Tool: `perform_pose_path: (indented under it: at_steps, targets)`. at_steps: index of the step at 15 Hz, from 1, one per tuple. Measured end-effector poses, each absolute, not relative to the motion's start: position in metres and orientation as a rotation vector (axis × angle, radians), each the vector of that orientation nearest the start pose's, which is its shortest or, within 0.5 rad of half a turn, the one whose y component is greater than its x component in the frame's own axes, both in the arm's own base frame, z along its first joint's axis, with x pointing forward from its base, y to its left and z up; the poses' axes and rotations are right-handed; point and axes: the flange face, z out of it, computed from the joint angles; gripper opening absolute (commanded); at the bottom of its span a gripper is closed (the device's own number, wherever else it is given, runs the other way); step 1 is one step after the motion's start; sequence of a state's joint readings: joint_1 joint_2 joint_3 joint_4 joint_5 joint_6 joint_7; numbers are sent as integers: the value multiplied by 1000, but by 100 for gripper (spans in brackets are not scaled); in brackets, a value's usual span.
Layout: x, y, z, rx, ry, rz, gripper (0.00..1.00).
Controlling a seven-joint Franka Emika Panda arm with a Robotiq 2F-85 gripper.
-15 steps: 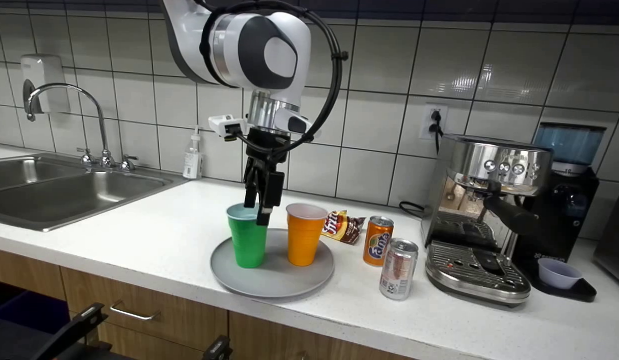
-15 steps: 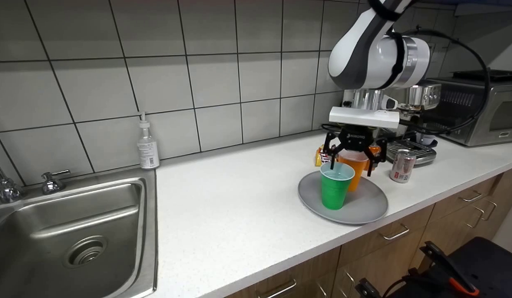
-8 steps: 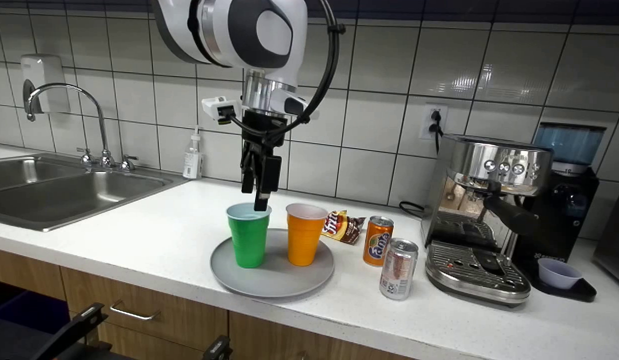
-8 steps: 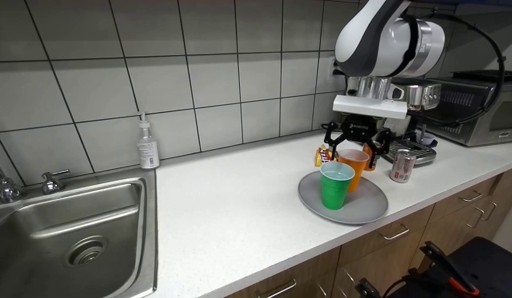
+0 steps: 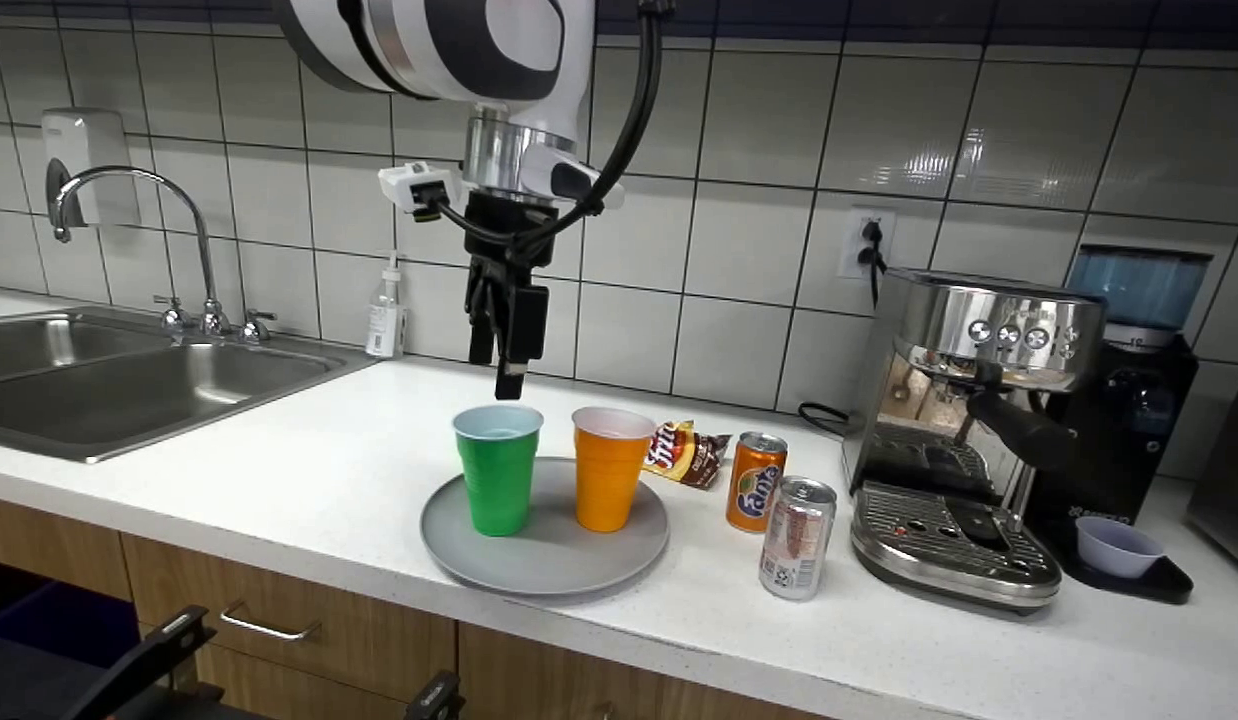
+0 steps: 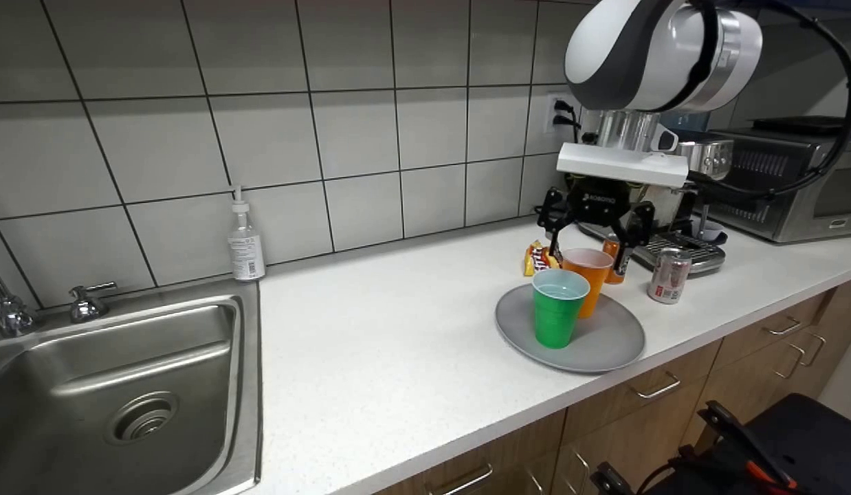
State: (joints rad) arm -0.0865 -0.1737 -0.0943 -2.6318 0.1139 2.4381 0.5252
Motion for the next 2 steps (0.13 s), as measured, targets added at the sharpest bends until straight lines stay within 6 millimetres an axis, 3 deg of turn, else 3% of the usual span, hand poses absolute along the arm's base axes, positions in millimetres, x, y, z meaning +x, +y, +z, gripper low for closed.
perform_pose_path:
  at_steps: [2]
  targets:
    - [412,-74,303,-2821,1179,58,100]
